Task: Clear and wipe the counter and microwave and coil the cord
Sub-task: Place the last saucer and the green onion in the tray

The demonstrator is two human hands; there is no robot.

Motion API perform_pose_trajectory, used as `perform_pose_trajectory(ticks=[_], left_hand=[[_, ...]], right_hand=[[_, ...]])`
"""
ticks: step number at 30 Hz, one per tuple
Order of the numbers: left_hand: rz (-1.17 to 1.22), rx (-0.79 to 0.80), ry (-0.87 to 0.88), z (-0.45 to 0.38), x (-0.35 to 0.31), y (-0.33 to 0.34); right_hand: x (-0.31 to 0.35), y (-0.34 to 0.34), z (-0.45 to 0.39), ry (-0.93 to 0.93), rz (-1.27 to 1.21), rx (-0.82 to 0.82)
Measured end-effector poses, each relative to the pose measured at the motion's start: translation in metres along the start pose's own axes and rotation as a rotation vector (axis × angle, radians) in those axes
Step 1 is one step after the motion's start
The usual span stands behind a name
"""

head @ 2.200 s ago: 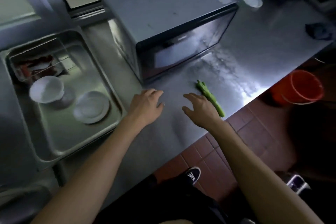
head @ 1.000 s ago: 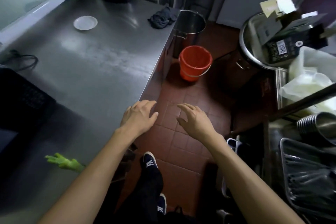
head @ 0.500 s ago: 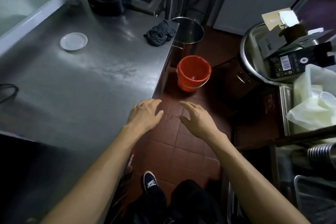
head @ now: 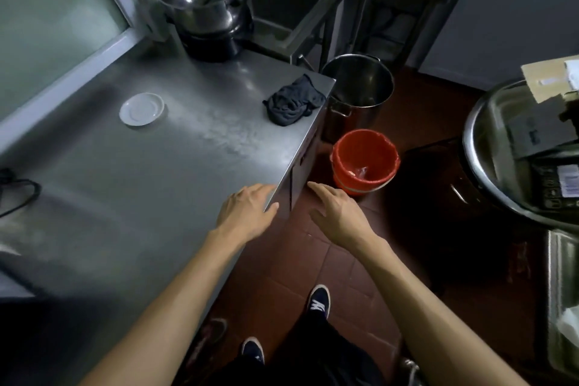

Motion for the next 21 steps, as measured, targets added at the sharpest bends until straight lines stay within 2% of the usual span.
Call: perform_pose_trajectory(ticks=[9,16,21], left_hand=[[0.019,-0.060,-0.244,-0.035,0.025,-0.007],[0.055,-0.113,-0.368,-0.051,0.076,-0.013],[0.120,-0.208,-0.446,-0.060,0.127,-0.022]], right_hand=[[0.001,0.002,-0.092,-0.211,0.024,0.117],[0.048,0.026,-0.157,-0.379,0.058,0.202],[0.091,0.038,-0.196,-0.453,0.106,0.214]])
Point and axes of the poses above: each hand's wrist, its own z-axis away from the middle knuckle, its own y-axis out of the palm, x = y × z, the point moved 3 cm from there along -z, towards the middle knuckle, and after that the axes turned 8 degrees about -x, right-handed, at the moved point
